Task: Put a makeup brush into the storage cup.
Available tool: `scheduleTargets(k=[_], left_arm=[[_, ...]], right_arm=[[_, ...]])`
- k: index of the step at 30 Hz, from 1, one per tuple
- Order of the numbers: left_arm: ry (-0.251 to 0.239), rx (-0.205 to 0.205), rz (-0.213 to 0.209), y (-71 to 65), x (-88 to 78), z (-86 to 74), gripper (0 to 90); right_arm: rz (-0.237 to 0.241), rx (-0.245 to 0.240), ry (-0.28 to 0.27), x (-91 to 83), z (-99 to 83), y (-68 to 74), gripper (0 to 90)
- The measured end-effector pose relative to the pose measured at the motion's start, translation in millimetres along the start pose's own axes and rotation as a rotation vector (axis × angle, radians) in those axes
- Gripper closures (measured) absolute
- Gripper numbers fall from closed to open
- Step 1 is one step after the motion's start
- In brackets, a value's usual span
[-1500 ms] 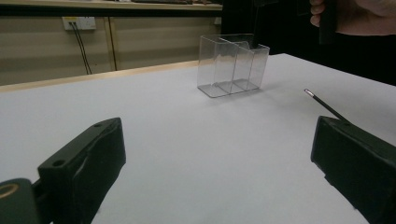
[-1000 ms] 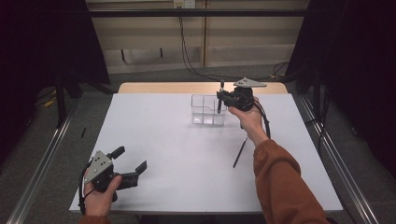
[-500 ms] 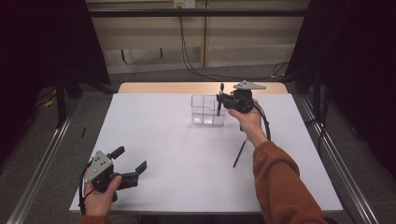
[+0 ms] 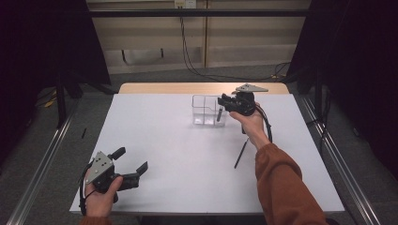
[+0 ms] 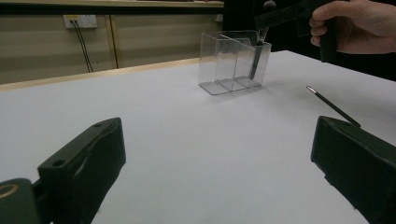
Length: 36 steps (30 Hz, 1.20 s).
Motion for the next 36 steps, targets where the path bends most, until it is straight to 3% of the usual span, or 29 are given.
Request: scheduleTargets(k=[3, 11, 17, 27, 36], left_arm=[[-0.001, -0.004, 0.001, -0.1, 0.0, 0.0, 3.2], [-0.002, -0.005, 0.002, 0.0, 0.0, 0.2, 3.2], [-0.001, -0.001, 0.001, 0.6, -1.1, 0.5, 3.2], [-0.008, -0.001, 0.005, 0.7, -1.9, 1.6, 3.2], [-0.009, -0.001, 0.002, 0.0, -1.9, 2.1, 3.2]], right_arm=[[0.005, 0.009, 0.000, -1.2, -0.8, -0.7, 64.3], [-0.012, 0.013, -0.010, -8.9, 2.1, -3.8, 32.1], [-0.028, 0.003, -0.034, -17.2, 4.8, -3.4, 15.5], [-0.010, 0.022, -0.044, -34.1, -2.2, 0.6, 3.0], [-0.010, 0.026, -0.064, -46.3, -7.4, -0.5, 1.6]])
Point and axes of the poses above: each handheld gripper's, and its own axes: x roughly forward along the jaws, z roughly out of its top, y roughly to its left, the point moved 10 cm from there along x, roughly forward along the jaws, and after that the axes turned 1 degree about -z, right-handed, at the moved point
